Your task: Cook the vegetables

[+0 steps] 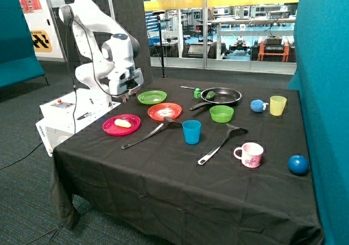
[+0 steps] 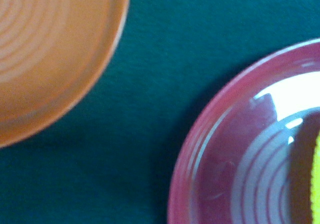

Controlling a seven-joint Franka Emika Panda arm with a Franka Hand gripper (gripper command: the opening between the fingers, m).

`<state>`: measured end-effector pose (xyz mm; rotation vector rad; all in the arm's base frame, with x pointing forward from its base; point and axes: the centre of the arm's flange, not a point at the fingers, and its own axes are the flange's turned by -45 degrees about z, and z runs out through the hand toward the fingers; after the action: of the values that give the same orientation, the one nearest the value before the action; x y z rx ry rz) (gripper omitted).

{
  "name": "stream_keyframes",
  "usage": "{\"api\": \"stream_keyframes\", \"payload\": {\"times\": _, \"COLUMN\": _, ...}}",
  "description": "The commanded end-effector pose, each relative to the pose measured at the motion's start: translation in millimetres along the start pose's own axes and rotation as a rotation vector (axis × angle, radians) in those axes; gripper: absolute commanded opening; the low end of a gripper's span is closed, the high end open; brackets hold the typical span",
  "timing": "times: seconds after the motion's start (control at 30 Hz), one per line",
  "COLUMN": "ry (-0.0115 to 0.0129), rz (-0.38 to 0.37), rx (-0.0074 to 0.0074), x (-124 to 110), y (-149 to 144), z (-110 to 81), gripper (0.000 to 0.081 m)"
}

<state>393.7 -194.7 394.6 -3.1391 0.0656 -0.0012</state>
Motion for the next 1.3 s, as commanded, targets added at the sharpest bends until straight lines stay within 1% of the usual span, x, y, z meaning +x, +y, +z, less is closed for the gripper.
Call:
{"api": "stream_keyframes", "payload": {"times": 0.0, "ry": -0.0007, "rz": -0.007, "rx": -0.0019, "x": -15, "y": 24, "z": 13.1, "gripper": 0.0548}}
{"api": "stream_keyframes", "payload": {"times": 0.23, "ry": -0.0007, "rz": 0.012, "rx": -0.0019, "x": -22, "y": 45, "z": 21.5, "gripper": 0.0559}}
{"api": "stream_keyframes", "payload": {"times": 0.47, "ry": -0.0007, "rz": 0.027, "rx": -0.0019, "x": -20, "y": 63, "z": 32.6, "gripper": 0.0584}}
{"api": "stream_keyframes", "payload": {"times": 0.63, "ry": -0.0007, "rz": 0.030, "rx": -0.0019, "x": -14, "y": 65, "z": 43.3, "gripper": 0.0601}}
{"api": "stream_keyframes", "payload": {"times": 0.87, "ry": -0.0007, "rz": 0.003, "rx": -0.0019, "x": -11, "y": 57, "z": 56.7, "gripper": 0.0613}}
{"api": "stream_keyframes", "payload": {"times": 1.07, "ry": -0.0007, "rz": 0.007, "rx": -0.0019, "x": -14, "y": 57, "z": 64.5, "gripper": 0.0610}}
{"api": "stream_keyframes", "payload": {"times": 1.27, "ry": -0.0007, "rz": 0.022, "rx": -0.0019, "x": -22, "y": 59, "z": 71.3, "gripper": 0.0605}}
